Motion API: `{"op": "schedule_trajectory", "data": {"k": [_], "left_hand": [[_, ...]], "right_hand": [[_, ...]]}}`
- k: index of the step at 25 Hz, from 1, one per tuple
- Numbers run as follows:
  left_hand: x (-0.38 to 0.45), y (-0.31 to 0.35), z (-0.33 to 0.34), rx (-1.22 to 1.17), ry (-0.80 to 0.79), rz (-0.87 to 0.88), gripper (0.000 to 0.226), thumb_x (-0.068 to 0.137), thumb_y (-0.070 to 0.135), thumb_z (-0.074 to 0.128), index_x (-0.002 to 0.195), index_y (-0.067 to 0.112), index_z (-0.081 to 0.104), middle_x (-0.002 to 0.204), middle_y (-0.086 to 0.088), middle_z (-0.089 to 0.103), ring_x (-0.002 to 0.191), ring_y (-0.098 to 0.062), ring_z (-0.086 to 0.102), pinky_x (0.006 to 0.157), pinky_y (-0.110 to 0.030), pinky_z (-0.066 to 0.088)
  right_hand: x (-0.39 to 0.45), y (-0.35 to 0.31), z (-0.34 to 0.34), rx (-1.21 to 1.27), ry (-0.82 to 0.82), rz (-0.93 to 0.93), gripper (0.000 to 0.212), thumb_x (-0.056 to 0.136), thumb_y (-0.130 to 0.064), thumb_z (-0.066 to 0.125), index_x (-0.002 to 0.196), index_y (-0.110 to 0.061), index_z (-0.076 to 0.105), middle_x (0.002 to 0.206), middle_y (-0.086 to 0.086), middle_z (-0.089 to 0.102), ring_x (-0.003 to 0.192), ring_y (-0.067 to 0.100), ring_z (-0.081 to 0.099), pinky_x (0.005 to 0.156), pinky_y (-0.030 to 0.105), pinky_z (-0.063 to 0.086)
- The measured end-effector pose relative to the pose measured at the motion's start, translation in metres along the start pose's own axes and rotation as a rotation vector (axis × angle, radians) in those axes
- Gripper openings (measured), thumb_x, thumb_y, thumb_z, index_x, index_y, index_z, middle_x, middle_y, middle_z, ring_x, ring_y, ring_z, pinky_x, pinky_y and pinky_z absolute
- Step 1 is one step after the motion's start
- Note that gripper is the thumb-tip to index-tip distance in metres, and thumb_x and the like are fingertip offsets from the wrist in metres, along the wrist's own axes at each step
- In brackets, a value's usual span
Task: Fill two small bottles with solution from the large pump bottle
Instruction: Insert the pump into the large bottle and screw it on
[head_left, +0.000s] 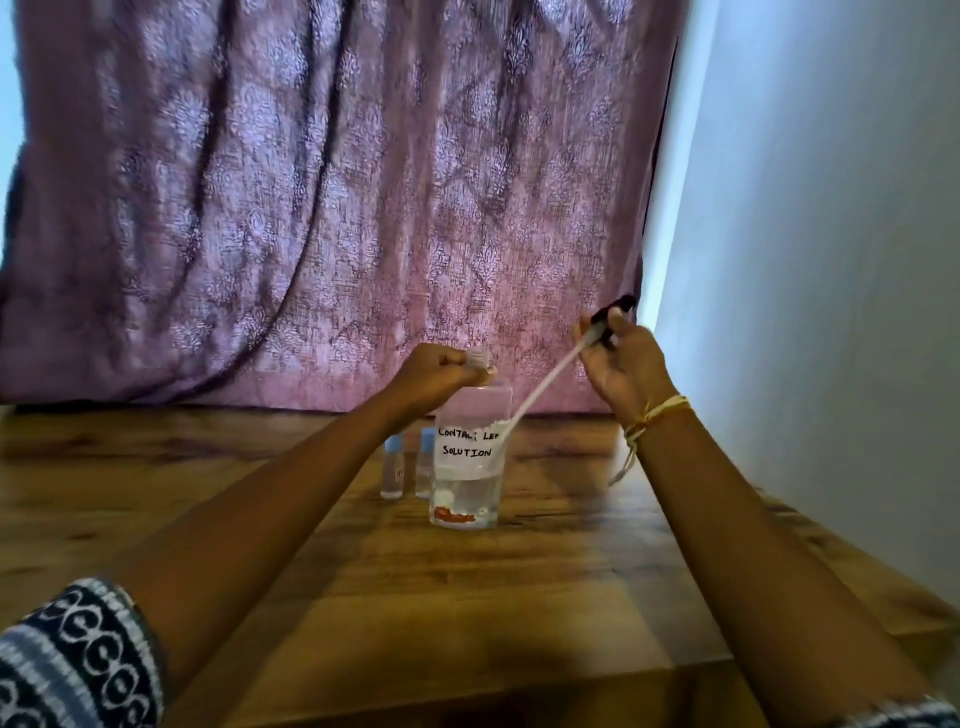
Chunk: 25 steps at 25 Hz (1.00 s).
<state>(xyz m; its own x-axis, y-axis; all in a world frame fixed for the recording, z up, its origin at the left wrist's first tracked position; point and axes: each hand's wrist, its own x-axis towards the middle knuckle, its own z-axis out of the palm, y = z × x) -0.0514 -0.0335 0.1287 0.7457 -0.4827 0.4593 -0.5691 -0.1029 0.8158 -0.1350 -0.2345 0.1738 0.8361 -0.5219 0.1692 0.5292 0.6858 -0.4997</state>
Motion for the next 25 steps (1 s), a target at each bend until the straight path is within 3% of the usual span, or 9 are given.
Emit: {"op": "schedule_trajectory", "data": {"k": [2, 4, 6, 8, 11, 14, 17, 21, 25], "left_hand": [[-0.008, 0.002, -0.002, -0.002, 0.007, 0.006, 0.006, 0.083, 0.015, 0.07, 0.082, 0.019, 0.074, 0.07, 0.0, 0.067, 0.069, -0.02, 0.057, 0.063, -0.029, 0.047], [-0.014, 0.003, -0.002, -0.019, 0.024, 0.012, 0.005, 0.083, 0.017, 0.07, 0.086, 0.019, 0.074, 0.071, -0.004, 0.067, 0.068, -0.021, 0.057, 0.061, -0.029, 0.047], [-0.019, 0.004, -0.001, -0.044, 0.037, 0.013, 0.012, 0.083, 0.02, 0.07, 0.094, 0.017, 0.073, 0.086, -0.015, 0.072, 0.078, -0.025, 0.062, 0.07, -0.039, 0.053], [-0.022, 0.005, 0.001, -0.056, 0.042, -0.002, 0.018, 0.084, 0.02, 0.07, 0.1, 0.012, 0.072, 0.097, -0.02, 0.072, 0.087, -0.03, 0.065, 0.08, -0.048, 0.054], [-0.023, 0.006, 0.0, -0.08, 0.048, -0.027, 0.018, 0.084, 0.02, 0.07, 0.098, 0.01, 0.073, 0.101, -0.019, 0.072, 0.086, -0.031, 0.067, 0.079, -0.045, 0.055], [-0.025, 0.006, 0.0, -0.087, 0.037, -0.03, 0.01, 0.085, 0.02, 0.069, 0.093, 0.015, 0.073, 0.095, -0.012, 0.071, 0.08, -0.027, 0.067, 0.076, -0.04, 0.055], [-0.026, 0.006, 0.0, -0.088, 0.04, -0.022, 0.017, 0.085, 0.018, 0.067, 0.1, 0.01, 0.072, 0.093, -0.011, 0.069, 0.077, -0.025, 0.067, 0.072, -0.036, 0.055], [-0.026, 0.007, 0.001, -0.097, 0.047, -0.022, 0.016, 0.085, 0.018, 0.069, 0.099, 0.011, 0.072, 0.096, -0.016, 0.071, 0.083, -0.029, 0.066, 0.08, -0.043, 0.054], [-0.027, 0.006, 0.002, -0.105, 0.057, -0.038, 0.02, 0.084, 0.02, 0.07, 0.097, 0.005, 0.073, 0.098, -0.022, 0.073, 0.085, -0.033, 0.069, 0.082, -0.043, 0.055]], "right_hand": [[-0.002, -0.012, 0.022, 0.024, -0.062, -0.08, 0.019, 0.1, -0.003, 0.045, 0.118, -0.005, 0.052, 0.107, 0.015, 0.054, 0.083, 0.023, 0.058, 0.104, 0.044, 0.046], [-0.008, -0.018, 0.047, 0.015, -0.112, -0.142, 0.012, 0.1, -0.003, 0.045, 0.105, -0.006, 0.055, 0.102, 0.014, 0.055, 0.082, 0.023, 0.057, 0.11, 0.046, 0.041], [-0.013, -0.02, 0.07, -0.007, -0.146, -0.199, 0.015, 0.1, -0.001, 0.045, 0.09, -0.007, 0.055, 0.091, 0.012, 0.055, 0.079, 0.023, 0.057, 0.107, 0.046, 0.043], [-0.017, -0.021, 0.088, -0.049, -0.158, -0.251, 0.016, 0.099, 0.001, 0.046, 0.088, -0.006, 0.055, 0.087, 0.011, 0.054, 0.076, 0.023, 0.056, 0.101, 0.044, 0.046], [-0.017, -0.018, 0.109, -0.161, -0.174, -0.308, 0.008, 0.099, 0.001, 0.046, 0.104, -0.002, 0.052, 0.087, 0.011, 0.055, 0.075, 0.022, 0.056, 0.095, 0.041, 0.048], [-0.014, -0.018, 0.122, -0.229, -0.207, -0.347, 0.012, 0.099, 0.002, 0.046, 0.11, 0.0, 0.05, 0.088, 0.011, 0.055, 0.075, 0.022, 0.057, 0.098, 0.044, 0.047], [-0.01, -0.013, 0.126, -0.328, -0.226, -0.402, 0.022, 0.098, 0.002, 0.048, 0.12, 0.003, 0.051, 0.092, 0.011, 0.057, 0.077, 0.023, 0.058, 0.096, 0.049, 0.05], [-0.017, 0.009, 0.116, -0.471, -0.315, -0.341, 0.016, 0.095, 0.004, 0.051, 0.11, 0.001, 0.054, 0.095, 0.013, 0.059, 0.081, 0.026, 0.061, 0.085, 0.049, 0.054], [-0.028, 0.029, 0.084, -0.733, -0.467, -0.259, 0.017, 0.089, 0.005, 0.06, 0.104, -0.003, 0.058, 0.093, 0.01, 0.066, 0.091, 0.028, 0.065, 0.073, 0.039, 0.056]]}}
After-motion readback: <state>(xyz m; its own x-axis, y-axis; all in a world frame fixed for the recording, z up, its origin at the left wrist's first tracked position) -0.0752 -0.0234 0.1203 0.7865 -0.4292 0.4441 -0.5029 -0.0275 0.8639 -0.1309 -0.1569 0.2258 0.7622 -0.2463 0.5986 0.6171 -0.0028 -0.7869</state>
